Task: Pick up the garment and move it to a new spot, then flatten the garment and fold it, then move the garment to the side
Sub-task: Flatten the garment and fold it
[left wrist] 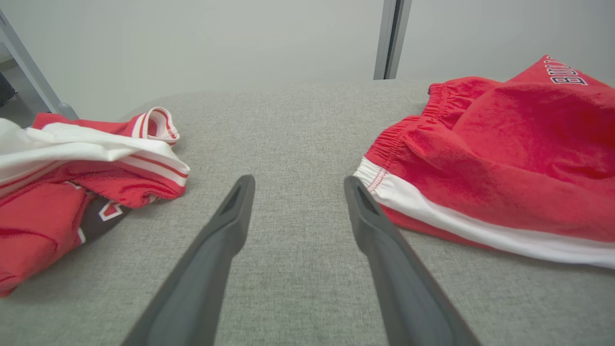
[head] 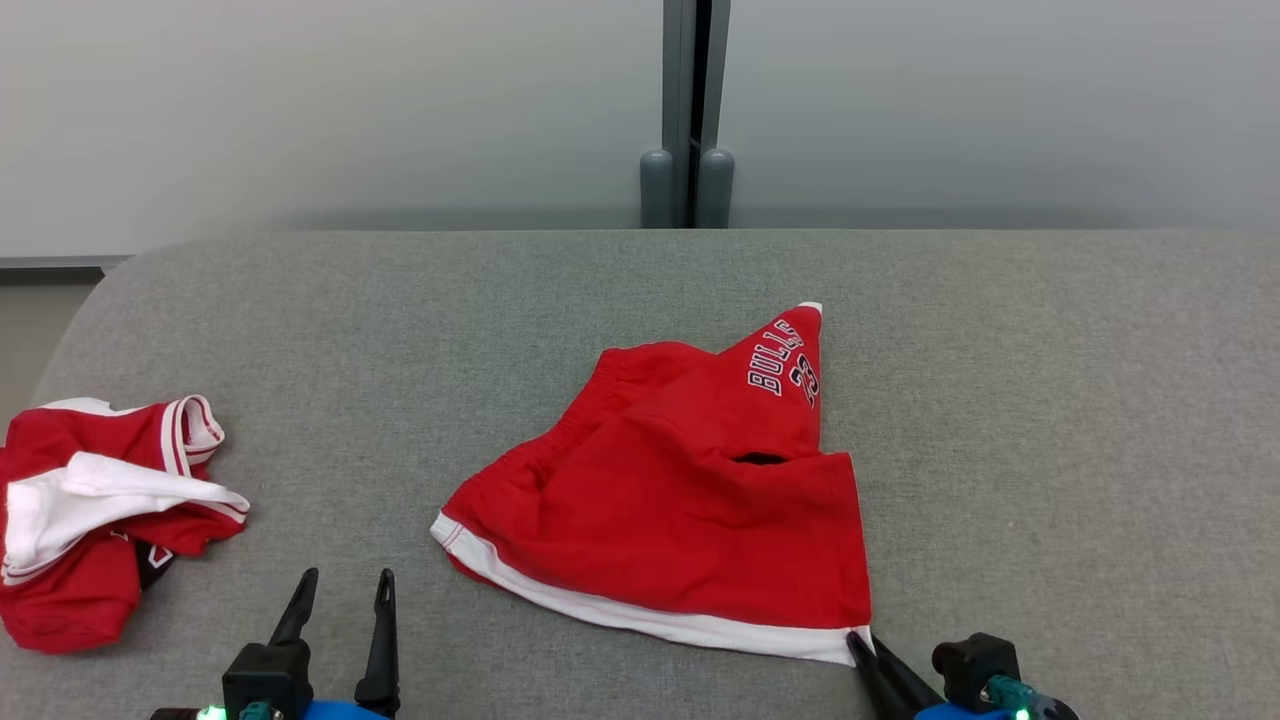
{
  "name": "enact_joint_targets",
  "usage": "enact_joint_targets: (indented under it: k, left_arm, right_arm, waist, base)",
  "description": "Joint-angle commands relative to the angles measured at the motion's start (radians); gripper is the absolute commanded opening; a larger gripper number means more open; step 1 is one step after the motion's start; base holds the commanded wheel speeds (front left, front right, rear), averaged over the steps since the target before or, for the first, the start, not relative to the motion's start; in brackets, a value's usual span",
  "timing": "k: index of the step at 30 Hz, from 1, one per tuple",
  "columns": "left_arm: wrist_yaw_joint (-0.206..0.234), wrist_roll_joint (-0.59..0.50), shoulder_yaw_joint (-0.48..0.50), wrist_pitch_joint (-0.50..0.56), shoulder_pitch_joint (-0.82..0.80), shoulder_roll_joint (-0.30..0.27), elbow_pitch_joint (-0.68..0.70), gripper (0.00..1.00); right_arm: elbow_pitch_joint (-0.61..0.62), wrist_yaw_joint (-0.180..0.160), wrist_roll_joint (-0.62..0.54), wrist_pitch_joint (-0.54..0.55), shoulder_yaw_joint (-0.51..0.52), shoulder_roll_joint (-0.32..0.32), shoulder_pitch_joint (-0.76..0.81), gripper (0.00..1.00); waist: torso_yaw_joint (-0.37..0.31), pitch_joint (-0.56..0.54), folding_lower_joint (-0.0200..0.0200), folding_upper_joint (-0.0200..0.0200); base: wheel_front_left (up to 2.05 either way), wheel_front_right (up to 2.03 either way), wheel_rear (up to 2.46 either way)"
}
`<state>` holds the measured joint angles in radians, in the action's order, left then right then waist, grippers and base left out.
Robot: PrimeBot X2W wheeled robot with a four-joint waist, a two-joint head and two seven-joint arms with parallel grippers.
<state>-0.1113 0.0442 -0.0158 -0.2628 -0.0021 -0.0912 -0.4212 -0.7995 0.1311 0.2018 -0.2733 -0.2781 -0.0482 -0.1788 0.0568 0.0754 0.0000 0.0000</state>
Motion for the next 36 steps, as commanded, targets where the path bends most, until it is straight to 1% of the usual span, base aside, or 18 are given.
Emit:
enact_joint_targets:
  k: [1, 5, 9, 11, 13, 16, 18, 21, 23, 28, 36]
  left_arm:
    - [-0.006, 0.005, -0.002, -0.003, -0.015, 0.002, -0.001, 1.00]
    - [-0.013, 0.018, -0.023, -0.003, -0.014, 0.009, 0.001, 1.00]
    - [-0.021, 0.040, -0.066, -0.003, -0.012, 0.008, -0.005, 1.00]
    - [-0.020, 0.063, -0.124, -0.003, -0.013, 0.004, -0.007, 1.00]
    - [-0.019, 0.120, -0.203, -0.003, -0.014, -0.013, -0.006, 1.00]
    - [-0.019, 0.223, -0.329, -0.003, -0.024, -0.059, 0.003, 1.00]
    - [-0.019, 0.284, -0.385, -0.003, -0.036, -0.089, 0.014, 1.00]
    - [-0.019, 0.348, -0.437, -0.003, -0.049, -0.123, 0.023, 1.00]
    - [-0.019, 0.377, -0.463, -0.003, -0.057, -0.145, 0.016, 1.00]
    - [-0.020, 0.440, -0.523, -0.003, -0.075, -0.179, 0.014, 1.00]
    - [-0.020, 0.488, -0.568, -0.003, -0.091, -0.191, 0.005, 1.00]
  right_arm:
    - [-0.008, -0.002, -0.013, 0.015, 0.021, -0.005, 0.009, 0.00]
    - [0.027, -0.001, -0.079, 0.010, 0.130, -0.008, 0.016, 0.00]
    - [0.058, -0.001, -0.147, 0.009, 0.235, -0.005, 0.024, 0.00]
    - [0.068, -0.001, -0.170, 0.009, 0.269, -0.005, 0.022, 0.00]
    - [0.078, -0.001, -0.178, 0.009, 0.288, -0.005, 0.018, 0.00]
    - [0.091, -0.001, -0.178, 0.009, 0.287, -0.004, 0.010, 0.00]
    - [0.097, -0.001, -0.174, 0.009, 0.285, -0.005, 0.005, 0.00]
    - [0.104, -0.001, -0.166, 0.009, 0.279, -0.005, 0.004, 0.00]
    - [0.107, -0.001, -0.162, 0.009, 0.275, -0.005, 0.001, 0.00]
    - [0.118, -0.001, -0.160, 0.009, 0.273, -0.005, -0.010, 0.00]
    - [0.131, 0.000, -0.161, 0.009, 0.273, -0.005, -0.020, 0.00]
  waist:
    - [-0.006, -0.002, 0.0000, 0.0000]
    - [-0.028, -0.001, 0.0000, 0.0000]
    - [-0.050, 0.006, 0.0000, 0.0000]
    - [-0.064, 0.012, 0.0000, 0.0000]
    - [-0.078, 0.019, 0.0000, 0.0000]
    - [-0.099, 0.031, 0.0000, 0.0000]
    - [-0.108, 0.038, 0.0000, 0.0000]
    - [-0.118, 0.047, 0.0000, 0.0000]
    - [-0.124, 0.052, 0.0000, 0.0000]
    - [-0.133, 0.063, 0.0000, 0.0000]
    - [-0.136, 0.076, 0.0000, 0.0000]
  base:
    - [0.00, 0.00, 0.00]
    - [0.00, 0.00, 0.00]
    - [0.00, 0.00, 0.00]
    - [0.00, 0.00, 0.00]
    - [0.00, 0.00, 0.00]
    - [0.00, 0.00, 0.00]
    - [0.00, 0.00, 0.00]
    - [0.00, 0.00, 0.00]
    - [0.00, 0.00, 0.00]
    - [0.00, 0.00, 0.00]
    - [0.00, 0.00, 0.00]
